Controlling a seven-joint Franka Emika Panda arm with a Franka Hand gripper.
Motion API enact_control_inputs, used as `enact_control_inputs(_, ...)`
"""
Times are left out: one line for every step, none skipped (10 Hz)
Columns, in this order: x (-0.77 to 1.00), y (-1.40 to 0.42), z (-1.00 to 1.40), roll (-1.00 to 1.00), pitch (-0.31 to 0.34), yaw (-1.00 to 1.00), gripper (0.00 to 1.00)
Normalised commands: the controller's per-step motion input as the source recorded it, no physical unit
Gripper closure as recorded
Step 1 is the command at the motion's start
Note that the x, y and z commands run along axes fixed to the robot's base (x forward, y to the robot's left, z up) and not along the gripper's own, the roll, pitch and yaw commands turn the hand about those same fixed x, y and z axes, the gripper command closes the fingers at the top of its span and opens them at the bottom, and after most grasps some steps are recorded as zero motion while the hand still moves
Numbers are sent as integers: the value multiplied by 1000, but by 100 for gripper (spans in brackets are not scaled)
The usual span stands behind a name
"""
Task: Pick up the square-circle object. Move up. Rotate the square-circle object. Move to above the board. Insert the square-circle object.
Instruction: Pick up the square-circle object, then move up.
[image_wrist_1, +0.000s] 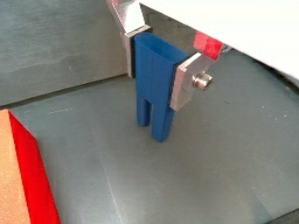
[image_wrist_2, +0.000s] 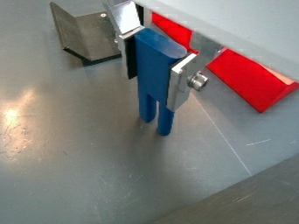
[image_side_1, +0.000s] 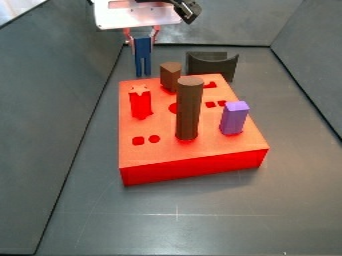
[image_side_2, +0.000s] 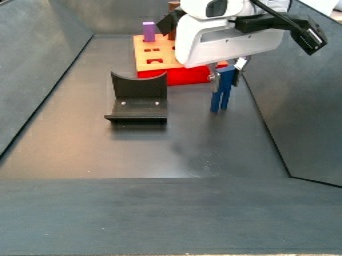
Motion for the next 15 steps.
enact_control_inputs(0,0,0,0,0,0,100)
enact_control_inputs(0,0,0,0,0,0,100)
enact_control_inputs(0,0,0,0,0,0,100)
enact_control_inputs(0,0,0,0,0,0,100)
enact_control_inputs(0,0,0,0,0,0,100)
enact_control_inputs(0,0,0,0,0,0,100)
enact_control_inputs(0,0,0,0,0,0,100)
enact_control_inputs(0,0,0,0,0,0,100)
enact_control_inputs(0,0,0,0,0,0,100)
enact_control_inputs(0,0,0,0,0,0,100)
enact_control_inputs(0,0,833,0,0,0,100)
enact_control_inputs(20,-17,758,-1,28,20,100)
enact_control_inputs(22,-12,637,0,54,19,100)
enact_control_inputs(13,-8,434,5,61,18,100)
enact_control_inputs(12,-5,325,9,61,18,100)
